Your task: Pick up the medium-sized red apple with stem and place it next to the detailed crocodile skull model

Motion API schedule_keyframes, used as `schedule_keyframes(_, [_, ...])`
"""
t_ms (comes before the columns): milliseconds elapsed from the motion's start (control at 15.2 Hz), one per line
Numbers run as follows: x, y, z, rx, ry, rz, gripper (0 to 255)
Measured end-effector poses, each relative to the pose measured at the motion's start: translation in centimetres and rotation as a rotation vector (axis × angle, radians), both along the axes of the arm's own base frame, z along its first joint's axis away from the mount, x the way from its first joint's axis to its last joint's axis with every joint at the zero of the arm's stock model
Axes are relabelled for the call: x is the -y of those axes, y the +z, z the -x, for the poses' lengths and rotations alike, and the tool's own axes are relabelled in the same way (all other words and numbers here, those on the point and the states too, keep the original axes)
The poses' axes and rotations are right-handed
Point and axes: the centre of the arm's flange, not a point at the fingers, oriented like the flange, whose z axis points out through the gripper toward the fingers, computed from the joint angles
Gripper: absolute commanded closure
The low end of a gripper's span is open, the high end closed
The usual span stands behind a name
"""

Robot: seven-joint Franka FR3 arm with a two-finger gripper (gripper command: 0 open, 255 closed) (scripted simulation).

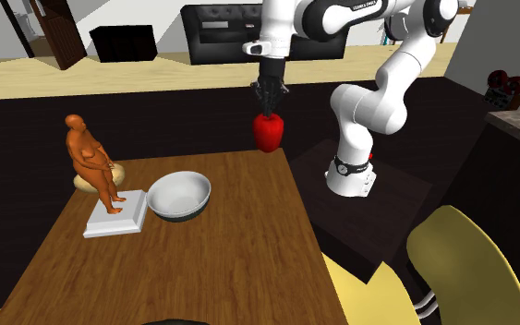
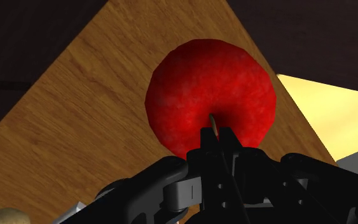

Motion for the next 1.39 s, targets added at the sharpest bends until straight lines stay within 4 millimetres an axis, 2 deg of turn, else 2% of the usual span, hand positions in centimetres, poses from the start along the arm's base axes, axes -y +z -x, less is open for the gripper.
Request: schedule_keyframes(1386, [-0.1,11.2,-0.1,0.000,0.000,0.000,255])
